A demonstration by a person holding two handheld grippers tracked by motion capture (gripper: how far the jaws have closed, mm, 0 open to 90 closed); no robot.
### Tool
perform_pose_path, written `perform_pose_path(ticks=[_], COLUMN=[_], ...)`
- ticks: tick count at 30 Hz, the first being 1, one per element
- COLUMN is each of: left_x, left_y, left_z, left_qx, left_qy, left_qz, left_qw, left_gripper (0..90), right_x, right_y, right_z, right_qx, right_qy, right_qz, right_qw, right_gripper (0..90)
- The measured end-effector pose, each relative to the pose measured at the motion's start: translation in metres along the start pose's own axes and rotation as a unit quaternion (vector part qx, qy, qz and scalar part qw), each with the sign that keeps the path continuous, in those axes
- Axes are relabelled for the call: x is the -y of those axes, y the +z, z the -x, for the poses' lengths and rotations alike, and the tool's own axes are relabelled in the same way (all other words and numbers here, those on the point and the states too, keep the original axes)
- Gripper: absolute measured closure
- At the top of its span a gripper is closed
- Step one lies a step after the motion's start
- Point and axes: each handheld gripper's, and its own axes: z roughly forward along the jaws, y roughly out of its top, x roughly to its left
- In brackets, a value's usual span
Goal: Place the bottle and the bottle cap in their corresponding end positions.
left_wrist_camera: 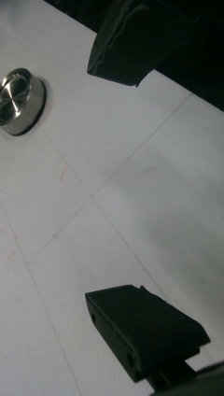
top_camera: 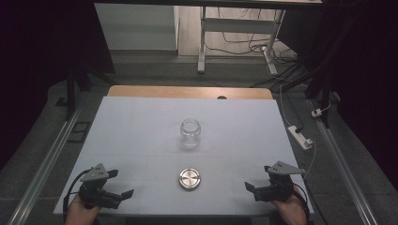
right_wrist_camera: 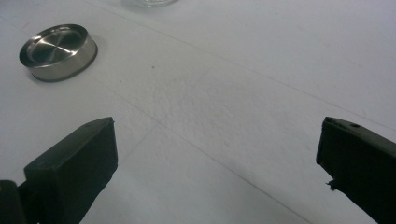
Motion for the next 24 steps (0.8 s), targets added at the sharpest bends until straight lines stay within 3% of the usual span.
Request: perform_pose_path(ticks=[9, 24], left_x=[0.014, 0.025], left_y=[-0.012, -0.024], left_z=[-0.002, -0.003], left_qx=[-0.017, -0.048], left_qy=[-0.019, -0.043], left_qz=[0.001, -0.003], left_qw=[0.9997, 0.9979], left_gripper=[0.0, 0.0], right_x=[0.010, 0.017], right_y=[-0.012, -0.024], right_z=[0.005, 0.005], right_qx=[0.015, 0.025], right_qy=[0.018, 0.021], right_qz=[-0.006, -0.008], right_qw=[0.9997, 0.9994], right_gripper=[0.0, 0.0])
